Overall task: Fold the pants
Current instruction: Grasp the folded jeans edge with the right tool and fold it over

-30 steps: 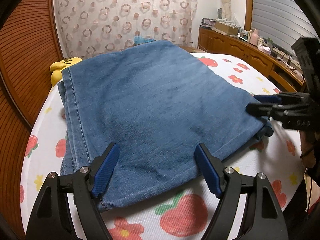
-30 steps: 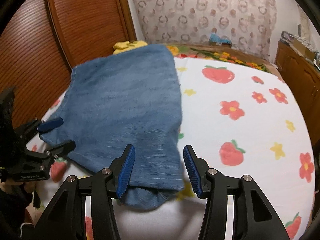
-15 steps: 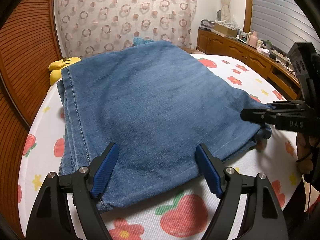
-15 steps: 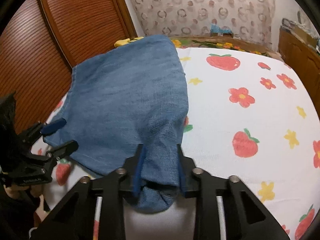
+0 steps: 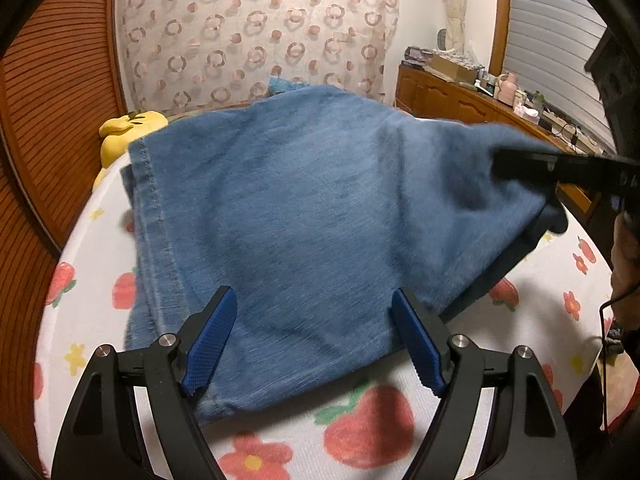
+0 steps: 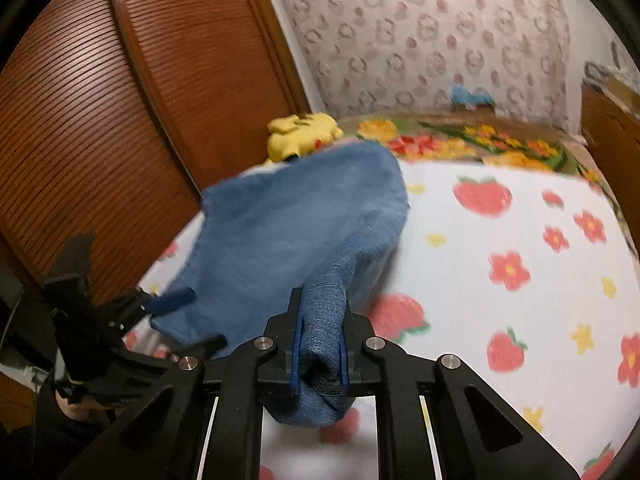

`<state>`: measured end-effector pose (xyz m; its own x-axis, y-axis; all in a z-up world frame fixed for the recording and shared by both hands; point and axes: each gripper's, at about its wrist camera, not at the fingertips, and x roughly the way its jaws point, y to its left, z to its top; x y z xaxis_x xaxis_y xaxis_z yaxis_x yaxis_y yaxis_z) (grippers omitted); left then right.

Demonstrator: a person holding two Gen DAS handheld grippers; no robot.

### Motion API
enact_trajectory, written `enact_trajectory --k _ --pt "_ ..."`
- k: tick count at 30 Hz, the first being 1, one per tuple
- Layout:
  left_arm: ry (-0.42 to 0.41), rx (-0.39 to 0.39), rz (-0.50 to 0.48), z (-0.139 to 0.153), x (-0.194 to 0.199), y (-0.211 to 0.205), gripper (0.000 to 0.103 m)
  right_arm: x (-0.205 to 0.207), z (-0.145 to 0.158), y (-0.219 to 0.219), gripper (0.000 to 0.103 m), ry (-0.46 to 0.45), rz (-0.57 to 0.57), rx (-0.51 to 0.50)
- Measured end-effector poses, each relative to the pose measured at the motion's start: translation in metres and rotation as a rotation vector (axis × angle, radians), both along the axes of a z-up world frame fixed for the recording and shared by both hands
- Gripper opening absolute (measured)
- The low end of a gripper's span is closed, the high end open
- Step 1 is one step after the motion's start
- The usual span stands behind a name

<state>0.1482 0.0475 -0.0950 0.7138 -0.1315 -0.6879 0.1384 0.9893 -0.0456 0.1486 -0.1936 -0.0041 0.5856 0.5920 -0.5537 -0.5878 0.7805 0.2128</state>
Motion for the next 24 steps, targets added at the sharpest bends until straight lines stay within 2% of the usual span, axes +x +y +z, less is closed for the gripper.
enact_trajectory --k 11,18,24 --pt "-0.111 -0.002 0.110 0.049 -0.035 0.051 0.080 -0.005 0.030 0.049 0.013 -0.088 0.113 0.003" --pt "-0.134 0.025 0.188 0.060 -0.047 0.092 0.080 -0.006 0.023 0.096 0.014 -0.111 0.215 -0.002" --pt "-0.145 0.002 0.259 0.065 -0.053 0.125 0.080 -0.012 0.012 0.119 0.014 -0.115 0.312 -0.033"
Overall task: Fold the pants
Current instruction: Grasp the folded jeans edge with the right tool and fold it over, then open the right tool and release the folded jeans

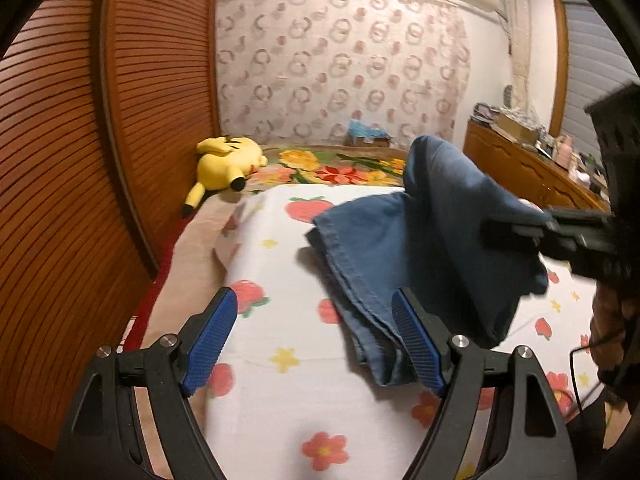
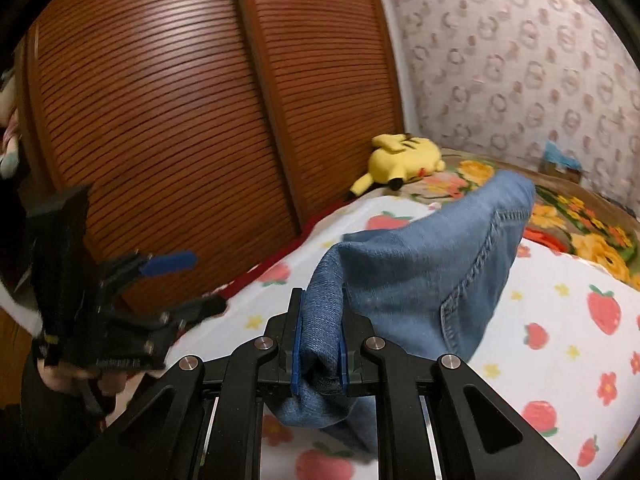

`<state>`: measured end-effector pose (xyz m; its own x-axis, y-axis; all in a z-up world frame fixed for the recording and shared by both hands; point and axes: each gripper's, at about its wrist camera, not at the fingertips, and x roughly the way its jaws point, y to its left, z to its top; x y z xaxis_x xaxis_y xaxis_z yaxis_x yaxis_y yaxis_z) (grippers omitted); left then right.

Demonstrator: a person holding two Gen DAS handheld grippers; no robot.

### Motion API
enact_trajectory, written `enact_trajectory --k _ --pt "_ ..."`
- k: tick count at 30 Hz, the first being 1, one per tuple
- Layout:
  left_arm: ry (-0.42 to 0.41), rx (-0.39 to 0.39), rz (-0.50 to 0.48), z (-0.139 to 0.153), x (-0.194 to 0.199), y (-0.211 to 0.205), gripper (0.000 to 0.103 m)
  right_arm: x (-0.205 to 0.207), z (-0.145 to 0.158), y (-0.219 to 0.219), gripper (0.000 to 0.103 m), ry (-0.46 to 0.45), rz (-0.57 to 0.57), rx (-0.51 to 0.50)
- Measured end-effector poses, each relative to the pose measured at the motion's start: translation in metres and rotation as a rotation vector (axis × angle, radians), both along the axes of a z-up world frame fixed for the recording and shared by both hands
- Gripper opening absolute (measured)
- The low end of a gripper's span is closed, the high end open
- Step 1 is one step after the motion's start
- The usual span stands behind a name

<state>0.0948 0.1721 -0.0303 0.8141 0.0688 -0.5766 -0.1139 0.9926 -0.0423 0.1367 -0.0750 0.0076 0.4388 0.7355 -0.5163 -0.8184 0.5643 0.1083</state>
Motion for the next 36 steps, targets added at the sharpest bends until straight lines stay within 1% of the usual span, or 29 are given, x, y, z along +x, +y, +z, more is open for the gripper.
enact_trajectory --k 3,7,11,14,18,20,22,25,31,36 --pt "0.000 -0.012 0.025 -0.002 -0.003 0.011 0.080 -0.001 -0.006 0.003 0.014 0.030 0.047 -0.006" --pt "-0.002 -0.024 0.041 -0.003 -0.004 0.020 0.080 -0.001 -0.031 0.009 0.014 0.084 0.095 -0.061" --pt "0.005 -0.030 0.045 -0.007 -0.003 0.022 0.080 -0.008 -0.054 0.016 0.014 0.109 0.143 -0.119" --pt "0.013 -0.031 0.041 -0.009 0.000 0.022 0.080 -0.008 -0.064 0.017 0.014 0.104 0.137 -0.159" --pt "0.018 -0.035 0.039 -0.011 0.004 0.023 0.080 -0.005 -0.059 0.014 0.020 0.128 0.129 -0.131" --pt "0.018 -0.033 0.040 -0.011 0.004 0.023 0.080 -0.011 -0.055 0.015 0.030 0.122 0.126 -0.126" --pt "0.018 -0.035 0.040 -0.010 0.004 0.023 0.080 -0.016 -0.052 0.012 0.036 0.113 0.117 -0.118" --pt "0.018 -0.033 0.039 -0.010 0.004 0.023 0.080 -0.024 -0.044 0.007 0.036 0.098 0.108 -0.094" --pt "0.015 -0.030 0.026 -0.011 0.010 0.017 0.080 -0.034 -0.032 -0.011 0.038 0.027 0.060 -0.054" --pt "0.021 -0.020 -0.001 -0.013 0.024 0.004 0.080 -0.027 -0.038 -0.025 0.041 0.009 -0.019 -0.057"
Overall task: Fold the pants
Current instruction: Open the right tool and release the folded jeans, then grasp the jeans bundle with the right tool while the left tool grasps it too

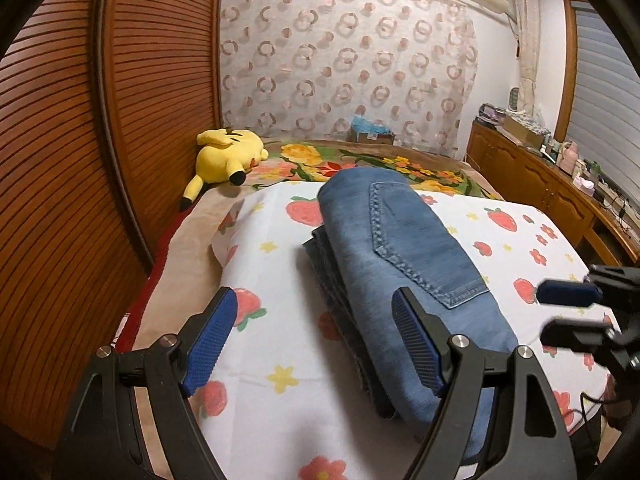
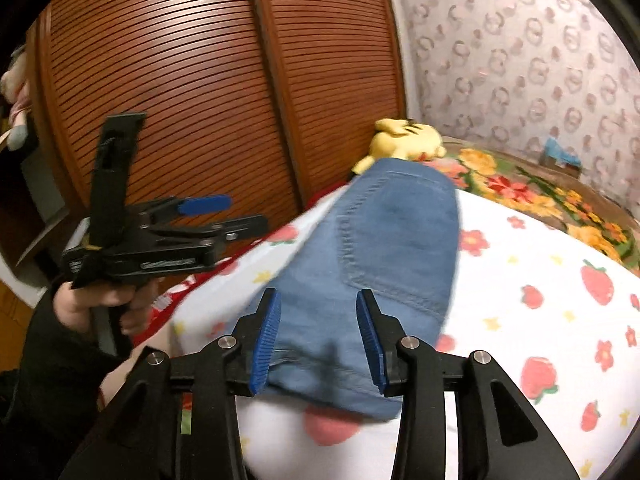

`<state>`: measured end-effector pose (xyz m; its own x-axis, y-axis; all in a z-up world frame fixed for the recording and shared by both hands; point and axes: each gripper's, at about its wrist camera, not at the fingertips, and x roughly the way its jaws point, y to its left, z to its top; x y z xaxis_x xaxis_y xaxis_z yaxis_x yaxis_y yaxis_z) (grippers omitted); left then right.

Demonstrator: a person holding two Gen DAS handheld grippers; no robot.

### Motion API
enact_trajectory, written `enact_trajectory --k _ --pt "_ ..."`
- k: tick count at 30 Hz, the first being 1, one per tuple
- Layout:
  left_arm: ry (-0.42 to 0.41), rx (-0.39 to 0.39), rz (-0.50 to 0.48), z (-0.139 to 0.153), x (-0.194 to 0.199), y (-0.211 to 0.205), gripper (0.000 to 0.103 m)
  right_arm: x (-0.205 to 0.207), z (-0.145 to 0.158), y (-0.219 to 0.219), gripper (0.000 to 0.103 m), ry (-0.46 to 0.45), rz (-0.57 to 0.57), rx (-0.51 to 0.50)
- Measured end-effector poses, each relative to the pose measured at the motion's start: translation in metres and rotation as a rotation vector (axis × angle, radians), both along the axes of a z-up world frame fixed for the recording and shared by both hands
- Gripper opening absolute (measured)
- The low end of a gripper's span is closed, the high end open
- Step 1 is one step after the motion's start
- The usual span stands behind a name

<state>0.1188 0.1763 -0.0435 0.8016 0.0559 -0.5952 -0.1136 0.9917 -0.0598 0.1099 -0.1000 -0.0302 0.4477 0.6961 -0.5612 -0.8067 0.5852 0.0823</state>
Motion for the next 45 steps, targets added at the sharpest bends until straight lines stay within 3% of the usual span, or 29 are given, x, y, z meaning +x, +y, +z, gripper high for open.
enact_trajectory --k 5,14,24,35,41,43,45 --pt "0.021 0.008 -0.027 -0.001 0.021 -0.008 0.080 0.021 -0.006 0.003 0.048 0.003 -0.069 -0.024" --pt "0.078 -0.005 -0.050 -0.007 0.077 0.000 0.080 0.078 0.003 0.037 0.052 0.027 -0.090 -0.090" --pt "0.140 0.004 -0.039 -0.024 0.118 0.012 0.080 0.132 -0.001 0.056 0.057 0.088 -0.047 -0.084" --pt "0.210 -0.055 -0.056 -0.057 0.134 0.019 0.080 0.157 -0.024 0.068 0.067 0.166 0.027 -0.100" --pt "0.206 -0.204 -0.119 -0.061 0.132 0.026 0.057 0.169 -0.025 0.069 0.068 0.227 0.076 -0.088" --pt "0.204 -0.214 -0.136 -0.060 0.132 0.022 0.046 0.168 -0.024 0.068 0.068 0.234 0.088 -0.085" --pt "0.204 -0.206 -0.143 -0.059 0.131 0.018 0.042 0.172 -0.023 0.068 0.069 0.239 0.092 -0.085"
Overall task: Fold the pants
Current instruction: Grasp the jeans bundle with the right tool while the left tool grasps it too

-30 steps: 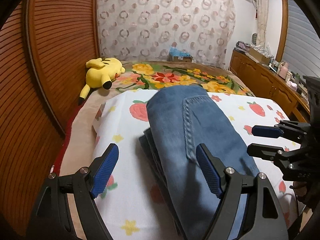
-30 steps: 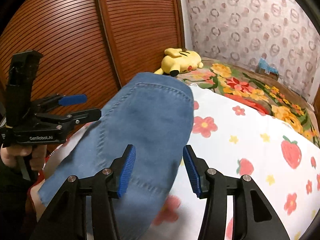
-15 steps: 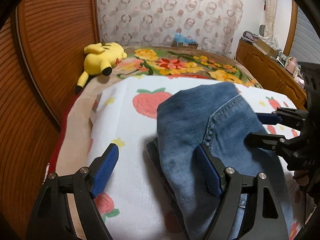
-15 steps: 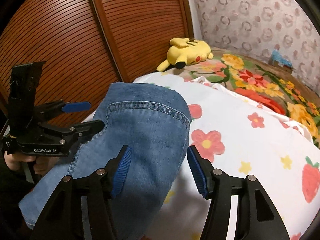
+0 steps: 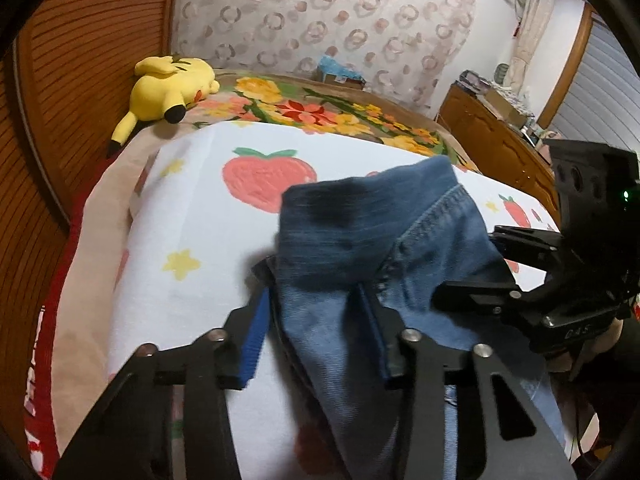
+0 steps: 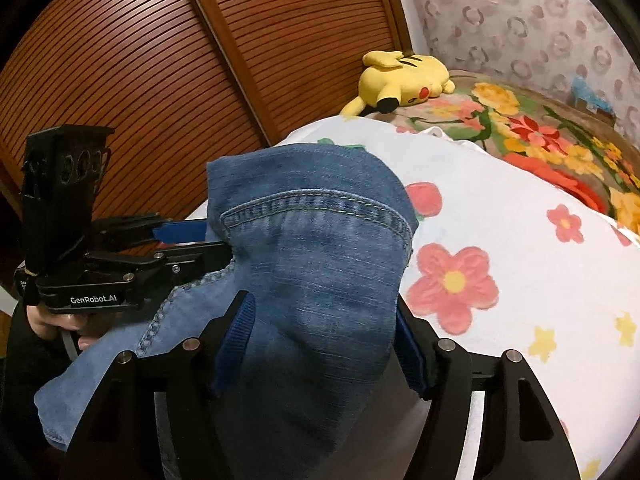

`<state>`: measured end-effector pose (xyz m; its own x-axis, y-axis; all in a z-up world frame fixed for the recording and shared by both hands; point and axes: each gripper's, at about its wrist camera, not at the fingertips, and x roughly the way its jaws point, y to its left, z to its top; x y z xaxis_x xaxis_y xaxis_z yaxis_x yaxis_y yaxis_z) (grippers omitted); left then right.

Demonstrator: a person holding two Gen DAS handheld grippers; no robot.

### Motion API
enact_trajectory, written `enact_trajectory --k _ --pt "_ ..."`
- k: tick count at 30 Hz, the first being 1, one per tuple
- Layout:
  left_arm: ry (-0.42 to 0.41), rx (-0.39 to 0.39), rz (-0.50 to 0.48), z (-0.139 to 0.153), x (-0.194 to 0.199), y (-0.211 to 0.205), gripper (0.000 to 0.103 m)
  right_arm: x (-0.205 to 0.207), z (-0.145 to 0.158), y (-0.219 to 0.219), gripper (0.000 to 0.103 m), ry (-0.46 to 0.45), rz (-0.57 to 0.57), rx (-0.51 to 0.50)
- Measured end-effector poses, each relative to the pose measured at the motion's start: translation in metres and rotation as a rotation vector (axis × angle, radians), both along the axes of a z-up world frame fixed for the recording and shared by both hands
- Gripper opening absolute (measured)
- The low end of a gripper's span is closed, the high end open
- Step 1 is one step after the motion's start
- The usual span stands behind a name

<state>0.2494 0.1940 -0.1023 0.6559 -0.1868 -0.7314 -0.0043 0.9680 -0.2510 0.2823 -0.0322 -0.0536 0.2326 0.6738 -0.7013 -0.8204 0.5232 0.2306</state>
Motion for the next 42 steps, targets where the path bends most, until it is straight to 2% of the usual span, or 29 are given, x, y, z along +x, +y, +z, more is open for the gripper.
enact_trajectory --k 3,5,6,8,9,11,14,20,32,34,37,42 --pt "-0.001 -0.004 -0.004 0.001 -0.001 -0.003 0.037 0.005 -0.001 0.001 0.067 0.011 0.005 0.001" --pt "-0.005 -0.003 -0.005 0.002 -0.004 -0.003 0.033 0.006 0.000 0.002 0.057 0.016 0.013 0.008" --pt "-0.010 0.006 -0.003 0.003 -0.006 -0.005 0.029 0.006 0.001 0.002 0.055 0.017 0.018 0.010" --pt "-0.020 0.016 0.004 0.008 -0.008 -0.004 0.018 0.007 0.003 0.003 0.041 0.038 0.013 0.020" --pt "-0.027 0.015 0.004 0.010 -0.010 -0.004 0.012 0.008 0.005 0.004 0.037 0.051 0.017 0.023" --pt "-0.046 0.004 0.002 0.016 -0.015 -0.001 0.009 0.003 0.014 0.003 0.027 0.029 0.034 0.034" --pt "-0.106 -0.002 0.022 0.029 -0.031 0.001 0.008 -0.007 0.032 0.000 0.021 0.014 0.055 0.074" --pt "-0.215 -0.051 0.086 0.062 -0.062 0.023 0.007 -0.036 0.071 0.012 0.017 -0.056 0.130 0.116" --pt "-0.368 0.005 0.193 0.130 -0.096 0.080 0.007 -0.077 0.136 0.059 0.016 -0.154 0.301 0.164" --pt "-0.370 0.027 0.197 0.138 -0.088 0.088 0.007 -0.073 0.138 0.065 0.016 -0.165 0.305 0.174" --pt "-0.351 0.072 0.181 0.146 -0.061 0.097 0.007 -0.046 0.131 0.066 0.016 -0.130 0.270 0.192" --pt "-0.255 0.129 0.149 0.129 0.014 0.103 0.007 0.005 0.108 0.075 0.016 -0.122 0.183 0.175"
